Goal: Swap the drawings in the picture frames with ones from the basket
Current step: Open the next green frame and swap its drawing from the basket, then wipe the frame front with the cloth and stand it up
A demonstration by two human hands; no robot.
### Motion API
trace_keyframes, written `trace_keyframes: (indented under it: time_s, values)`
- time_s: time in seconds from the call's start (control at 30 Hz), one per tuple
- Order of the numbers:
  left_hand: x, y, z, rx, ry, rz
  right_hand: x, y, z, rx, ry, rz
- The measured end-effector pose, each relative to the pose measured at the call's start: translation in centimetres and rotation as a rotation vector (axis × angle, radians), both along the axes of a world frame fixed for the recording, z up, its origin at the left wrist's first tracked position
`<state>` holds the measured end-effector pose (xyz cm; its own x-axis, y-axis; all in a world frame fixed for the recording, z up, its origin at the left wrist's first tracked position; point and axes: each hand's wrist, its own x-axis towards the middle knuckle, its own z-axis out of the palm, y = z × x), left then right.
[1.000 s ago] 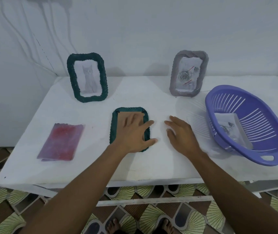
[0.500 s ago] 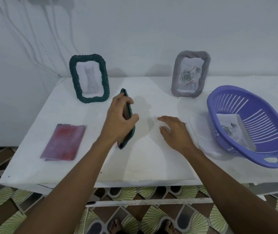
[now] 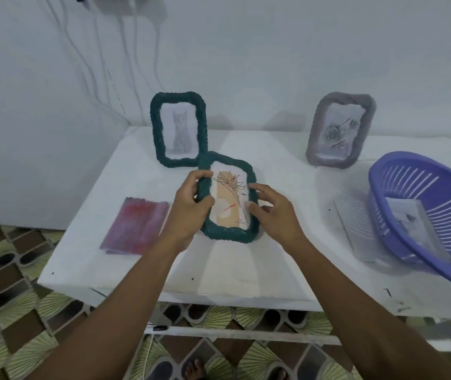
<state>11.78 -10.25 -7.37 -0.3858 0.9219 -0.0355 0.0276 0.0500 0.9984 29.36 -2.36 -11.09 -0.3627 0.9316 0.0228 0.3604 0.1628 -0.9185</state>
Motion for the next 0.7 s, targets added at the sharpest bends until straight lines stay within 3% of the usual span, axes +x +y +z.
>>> trace_keyframes:
  time_s: [0.1,0.23,0.37,0.47,0.7]
  values:
    - [0.9,0.6,-1.8,-0.039,0.246,-0.110,2.3,0.2,-0.2,0.022,-0.011,-0.089]
    - [1.4,1.3,-4.6,-0.107,0.760,-0.261,5.1,0.0,-0.7,0.207,-0.310,-0.111]
    - [2.4,1.6,-6.4,-0.113,1.150,-0.244,6.7,-0.1,-2.5,0.373,-0.511,-0.075]
    - [2.6,1.5,-7.1,-0.119,1.225,-0.231,7.2,0.0,-3.7,0.396,-0.594,-0.076]
    - [1.2,0.8,-6.6,-0.107,1.220,-0.252,7.4,0.2,-4.4,0.411,-0.551,-0.102]
